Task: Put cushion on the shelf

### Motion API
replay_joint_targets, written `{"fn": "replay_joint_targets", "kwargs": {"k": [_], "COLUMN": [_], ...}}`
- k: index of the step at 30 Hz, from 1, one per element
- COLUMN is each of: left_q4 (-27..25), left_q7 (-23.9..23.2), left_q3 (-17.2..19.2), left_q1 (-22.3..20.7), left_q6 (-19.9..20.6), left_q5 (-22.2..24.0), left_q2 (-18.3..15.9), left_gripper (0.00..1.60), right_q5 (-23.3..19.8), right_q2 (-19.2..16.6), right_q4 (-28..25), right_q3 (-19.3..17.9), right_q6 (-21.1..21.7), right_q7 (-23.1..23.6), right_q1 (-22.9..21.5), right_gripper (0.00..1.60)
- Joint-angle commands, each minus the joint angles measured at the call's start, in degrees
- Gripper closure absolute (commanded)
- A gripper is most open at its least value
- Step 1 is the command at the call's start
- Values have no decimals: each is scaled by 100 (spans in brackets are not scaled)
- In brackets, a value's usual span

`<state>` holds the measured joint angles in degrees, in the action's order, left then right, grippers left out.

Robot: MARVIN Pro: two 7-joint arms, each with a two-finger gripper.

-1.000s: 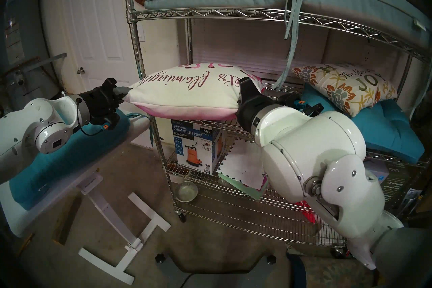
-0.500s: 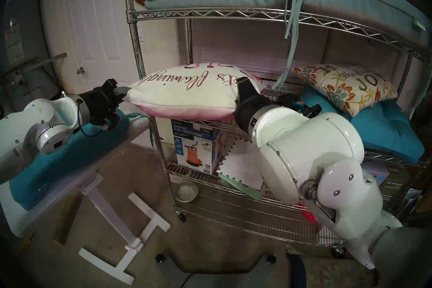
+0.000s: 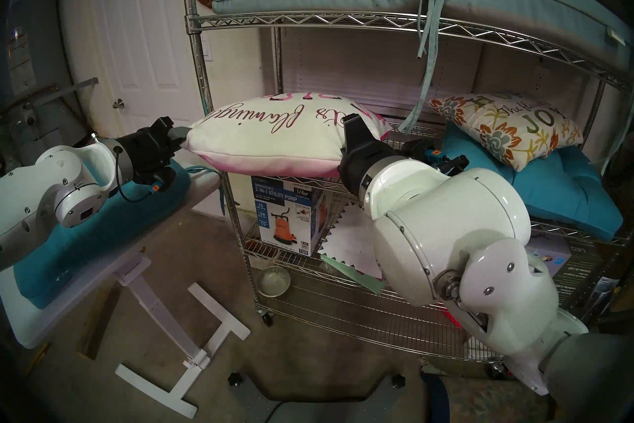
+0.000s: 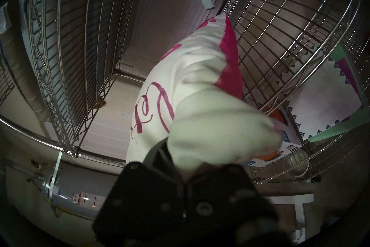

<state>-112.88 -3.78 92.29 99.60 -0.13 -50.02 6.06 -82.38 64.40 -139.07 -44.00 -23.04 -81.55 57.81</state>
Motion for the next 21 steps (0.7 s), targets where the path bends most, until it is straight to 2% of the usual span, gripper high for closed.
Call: {"fn": "replay_joint_targets", "kwargs": {"k": [1, 9, 21], "left_q4": [162, 389, 437], "left_q7": [100, 218, 363], "left_q3": [-112, -418, -663], "left_q1": [-91, -176, -601], "left_q6": [86, 95, 62], "left_q5": [-58, -224, -615], "left_q2": [72, 223, 371], "left_gripper": [160, 160, 160], "right_q5": [20, 46, 118], "right_q2": [168, 235, 204], "right_q4": [-93, -93, 86], "right_q3": [75, 220, 296], "right_q6": [8, -22, -44], "right_q7": [48, 45, 98], "right_q1": [-121, -148, -211], "right_gripper": [160, 160, 160]}}
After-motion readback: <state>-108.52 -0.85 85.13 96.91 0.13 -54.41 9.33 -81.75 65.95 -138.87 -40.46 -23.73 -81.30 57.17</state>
